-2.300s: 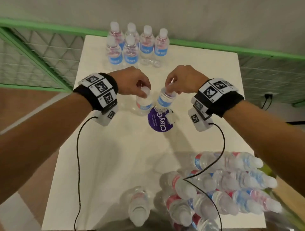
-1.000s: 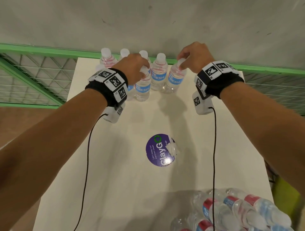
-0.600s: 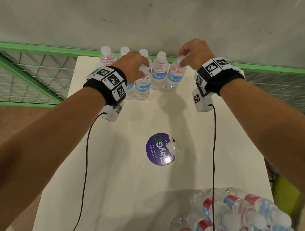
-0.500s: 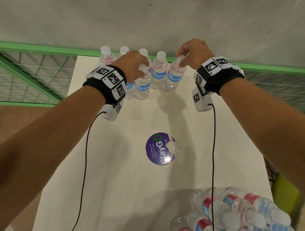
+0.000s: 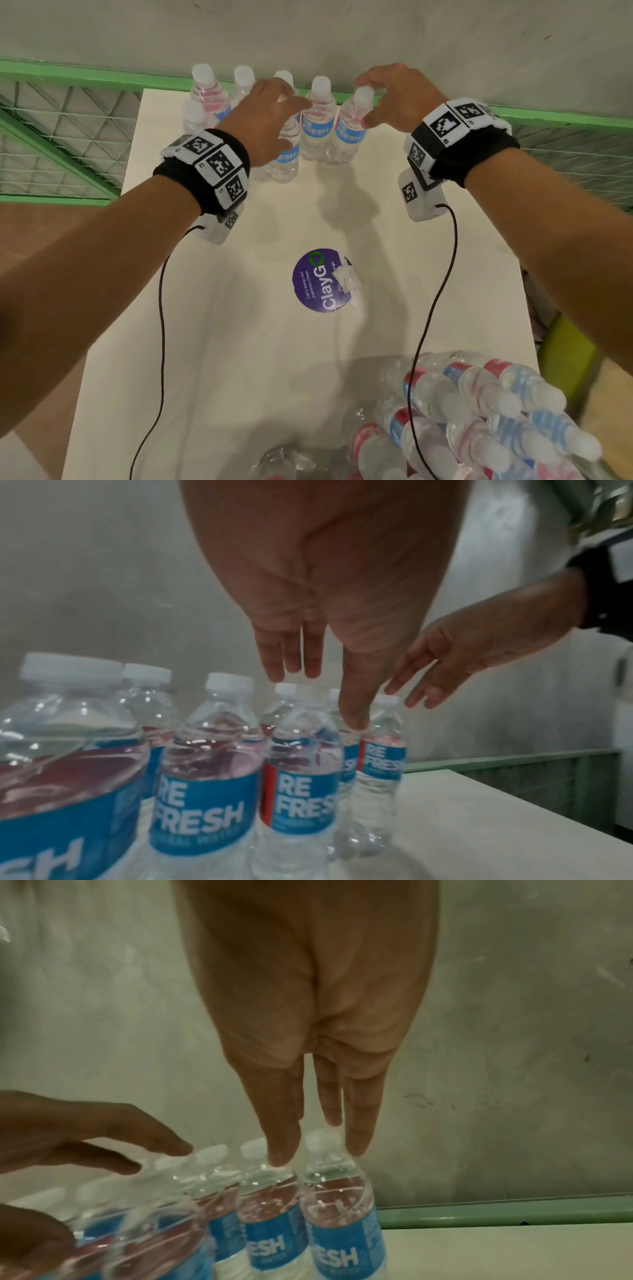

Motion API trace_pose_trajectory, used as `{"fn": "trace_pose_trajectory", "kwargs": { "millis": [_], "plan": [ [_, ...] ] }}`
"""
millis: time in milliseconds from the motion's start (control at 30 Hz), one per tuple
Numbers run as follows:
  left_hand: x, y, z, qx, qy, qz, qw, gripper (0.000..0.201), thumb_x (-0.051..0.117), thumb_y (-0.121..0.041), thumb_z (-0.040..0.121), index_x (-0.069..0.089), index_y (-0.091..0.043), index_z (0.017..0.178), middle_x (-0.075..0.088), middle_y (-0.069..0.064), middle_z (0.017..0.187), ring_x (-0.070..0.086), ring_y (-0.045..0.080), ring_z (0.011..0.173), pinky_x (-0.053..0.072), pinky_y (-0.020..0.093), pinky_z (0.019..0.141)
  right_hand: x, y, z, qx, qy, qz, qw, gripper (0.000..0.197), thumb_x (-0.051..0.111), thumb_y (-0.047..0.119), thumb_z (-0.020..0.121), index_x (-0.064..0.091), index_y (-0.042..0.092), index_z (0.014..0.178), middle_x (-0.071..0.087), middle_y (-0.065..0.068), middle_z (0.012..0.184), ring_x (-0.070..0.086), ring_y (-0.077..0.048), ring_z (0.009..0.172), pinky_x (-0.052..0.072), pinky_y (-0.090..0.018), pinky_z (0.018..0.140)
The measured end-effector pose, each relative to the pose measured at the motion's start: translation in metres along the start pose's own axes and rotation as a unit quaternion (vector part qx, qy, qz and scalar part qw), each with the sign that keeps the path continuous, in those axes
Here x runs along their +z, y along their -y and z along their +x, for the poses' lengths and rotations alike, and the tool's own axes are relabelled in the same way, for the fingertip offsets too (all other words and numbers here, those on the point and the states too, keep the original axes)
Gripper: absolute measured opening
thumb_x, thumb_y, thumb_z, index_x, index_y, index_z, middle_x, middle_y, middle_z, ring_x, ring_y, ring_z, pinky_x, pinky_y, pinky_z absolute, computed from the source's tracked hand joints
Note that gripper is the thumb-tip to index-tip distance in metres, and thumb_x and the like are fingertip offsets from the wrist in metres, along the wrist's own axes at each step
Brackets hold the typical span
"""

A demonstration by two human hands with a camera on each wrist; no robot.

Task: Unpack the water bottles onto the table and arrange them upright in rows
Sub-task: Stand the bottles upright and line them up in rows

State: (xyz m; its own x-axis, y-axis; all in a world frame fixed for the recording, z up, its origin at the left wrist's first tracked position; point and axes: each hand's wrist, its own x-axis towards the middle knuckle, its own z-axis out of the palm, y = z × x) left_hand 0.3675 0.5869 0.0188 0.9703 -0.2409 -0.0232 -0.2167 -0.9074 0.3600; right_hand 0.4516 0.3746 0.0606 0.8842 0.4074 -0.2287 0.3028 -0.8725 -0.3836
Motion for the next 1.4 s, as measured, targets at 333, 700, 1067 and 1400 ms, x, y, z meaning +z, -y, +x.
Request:
{"fn": "trace_pose_trajectory", "kwargs": {
  "millis": [333, 700, 1067, 1400],
  "plan": [
    [0.055, -0.086, -0.188, 0.169, 0.254, -0.112, 0.946, 0.024, 0.055, -0.035, 0.088, 0.058, -0.028, 0.110, 0.055, -0.006, 0.116, 0.053, 0.018, 0.108, 0.045, 0.040, 0.093, 0.043, 0.037, -0.205, -0.131, 0.330, -0.086, 0.931, 0.039, 0.074, 0.030, 0.078, 0.060, 0.026, 0.115, 0.058, 0.007, 0.106, 0.047, 0.001, 0.073, 0.034, -0.021, 0.071],
    [0.055, -0.154, -0.311, 0.328, 0.520, -0.077, 0.785, 0.047, 0.064, -0.057, 0.074, 0.058, -0.026, 0.110, 0.048, -0.004, 0.113, 0.043, 0.013, 0.100, 0.043, 0.030, 0.083, 0.103, 0.036, -0.349, -0.237, 0.456, -0.178, 0.839, 0.040, 0.069, 0.028, 0.081, 0.053, 0.029, 0.118, 0.044, 0.002, 0.118, 0.054, -0.019, 0.096, 0.046, -0.030, 0.076],
    [0.042, -0.117, -0.251, 0.142, 0.406, -0.133, 0.893, 0.023, 0.065, -0.019, 0.080, 0.065, -0.019, 0.103, 0.054, -0.003, 0.100, 0.048, 0.010, 0.086, 0.041, 0.021, 0.076, 0.087, 0.020, -0.280, -0.073, 0.311, -0.036, 0.947, 0.015, 0.072, 0.025, 0.076, 0.068, 0.026, 0.090, 0.056, 0.011, 0.085, 0.050, 0.000, 0.072, 0.042, -0.024, 0.072],
    [-0.004, -0.068, -0.114, -0.024, 0.170, -0.163, 0.972, 0.023, 0.073, -0.020, 0.075, 0.069, -0.021, 0.098, 0.068, 0.001, 0.099, 0.060, 0.015, 0.087, 0.045, 0.025, 0.076, 0.046, 0.016, -0.154, 0.026, 0.098, 0.027, 0.994, 0.017, 0.068, 0.014, 0.078, 0.074, 0.005, 0.091, 0.069, -0.008, 0.080, 0.060, -0.016, 0.069, 0.045, -0.021, 0.058]
  ]
}}
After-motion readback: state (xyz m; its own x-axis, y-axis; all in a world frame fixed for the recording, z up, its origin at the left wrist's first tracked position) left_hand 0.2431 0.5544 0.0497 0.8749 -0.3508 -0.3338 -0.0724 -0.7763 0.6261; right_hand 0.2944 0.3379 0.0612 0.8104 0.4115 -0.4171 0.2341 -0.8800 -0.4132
